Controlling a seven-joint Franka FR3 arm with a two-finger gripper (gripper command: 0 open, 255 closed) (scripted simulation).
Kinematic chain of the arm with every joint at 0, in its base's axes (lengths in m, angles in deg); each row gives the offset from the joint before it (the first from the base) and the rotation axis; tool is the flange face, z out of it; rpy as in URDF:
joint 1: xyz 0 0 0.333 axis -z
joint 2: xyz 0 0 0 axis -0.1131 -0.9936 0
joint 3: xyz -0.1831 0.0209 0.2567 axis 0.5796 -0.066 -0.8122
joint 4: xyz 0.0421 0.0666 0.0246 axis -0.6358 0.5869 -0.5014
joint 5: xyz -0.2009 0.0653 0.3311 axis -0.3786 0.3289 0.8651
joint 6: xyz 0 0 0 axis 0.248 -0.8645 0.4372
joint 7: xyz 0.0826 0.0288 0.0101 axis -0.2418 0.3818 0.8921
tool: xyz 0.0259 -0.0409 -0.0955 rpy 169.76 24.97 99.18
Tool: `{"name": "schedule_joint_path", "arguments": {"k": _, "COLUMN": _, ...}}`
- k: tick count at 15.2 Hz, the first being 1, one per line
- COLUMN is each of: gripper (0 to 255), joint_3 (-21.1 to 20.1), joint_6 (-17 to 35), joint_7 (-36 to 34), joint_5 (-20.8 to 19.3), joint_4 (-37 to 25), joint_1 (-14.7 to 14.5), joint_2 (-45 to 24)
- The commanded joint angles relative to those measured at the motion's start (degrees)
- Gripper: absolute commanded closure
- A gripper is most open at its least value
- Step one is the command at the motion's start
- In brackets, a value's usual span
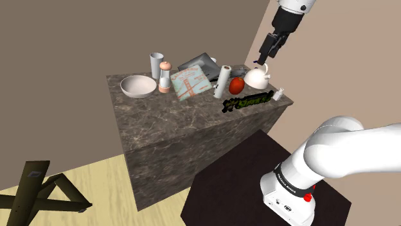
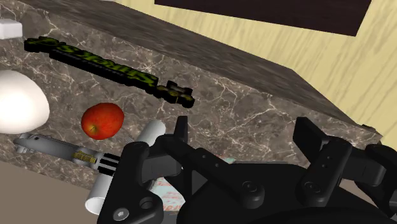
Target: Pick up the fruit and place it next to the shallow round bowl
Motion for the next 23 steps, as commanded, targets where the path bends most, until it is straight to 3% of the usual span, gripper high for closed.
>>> {"name": "schedule_joint_path", "arguments": {"k": 1, "gripper": 0, "joint_3": 0.0, "joint_6": 0.0, "joint_7": 0.0, "joint_5": 0.0, "joint_4": 0.0, "joint_1": 0.0, "joint_2": 0.0}}
{"name": "schedule_joint_path", "arguments": {"k": 8, "gripper": 0, "joint_3": 8.5, "joint_6": 12.0, "joint_7": 8.5, "joint_5": -3.2, "joint_4": 2.7, "joint_1": 1.5, "joint_2": -6.7}}
{"name": "schedule_joint_path", "arguments": {"k": 14, "gripper": 0, "joint_3": 16.0, "joint_6": 22.2, "joint_7": 16.3, "joint_5": -3.6, "joint_4": 1.6, "joint_1": 1.6, "joint_2": -15.8}}
{"name": "schedule_joint_path", "arguments": {"k": 19, "gripper": 0, "joint_3": 22.4, "joint_6": 29.8, "joint_7": 24.2, "joint_5": -0.7, "joint_4": -1.7, "joint_1": 0.4, "joint_2": -25.4}}
{"name": "schedule_joint_path", "arguments": {"k": 23, "gripper": 0, "joint_3": 27.3, "joint_6": 34.7, "joint_7": 32.1, "joint_5": 4.9, "joint_4": -5.9, "joint_1": -1.0, "joint_2": -34.4}}
